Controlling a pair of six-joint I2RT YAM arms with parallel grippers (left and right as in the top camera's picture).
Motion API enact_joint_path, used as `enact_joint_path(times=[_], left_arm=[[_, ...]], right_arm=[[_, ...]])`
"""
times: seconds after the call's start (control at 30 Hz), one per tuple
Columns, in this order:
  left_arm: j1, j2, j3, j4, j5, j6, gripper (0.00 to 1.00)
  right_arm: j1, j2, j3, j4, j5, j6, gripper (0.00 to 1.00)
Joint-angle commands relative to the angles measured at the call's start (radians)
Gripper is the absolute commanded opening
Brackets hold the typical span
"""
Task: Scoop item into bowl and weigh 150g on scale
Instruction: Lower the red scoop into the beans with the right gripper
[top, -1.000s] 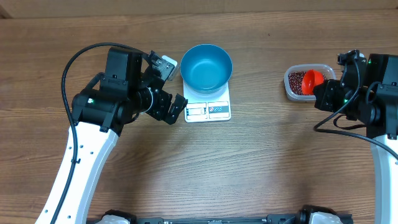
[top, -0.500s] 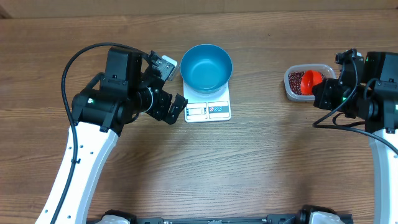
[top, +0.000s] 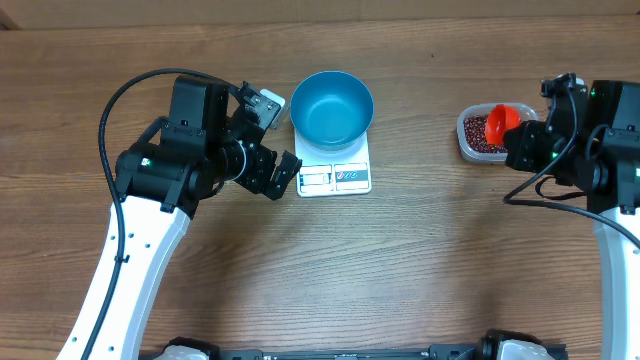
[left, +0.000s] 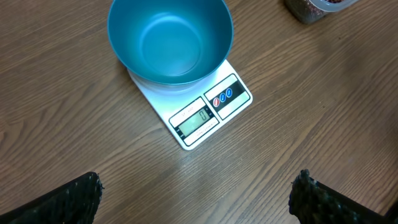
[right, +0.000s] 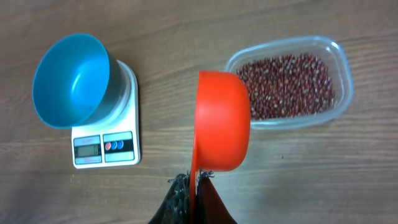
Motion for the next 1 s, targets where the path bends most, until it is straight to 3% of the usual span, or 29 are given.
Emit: enact_joint_path(times=[0.0,0.5,0.97], left_arm=[[0.002,0.007,0.014,-0.002,0.008,0.015,1.00],[0.002,0.007,0.014,-0.002,0.007,0.015,1.00],[0.002,0.007,0.014,-0.002,0.007,0.015,1.00]], right_arm=[[-0.002,-0.003,0.035,0.028,0.006,-0.012,0.04],[-0.089,0.021,0.105,-0.007,0.066,0.007,0.04],[-0.112,0.318,0.150,-0.029,0.082,-0.130,0.04]])
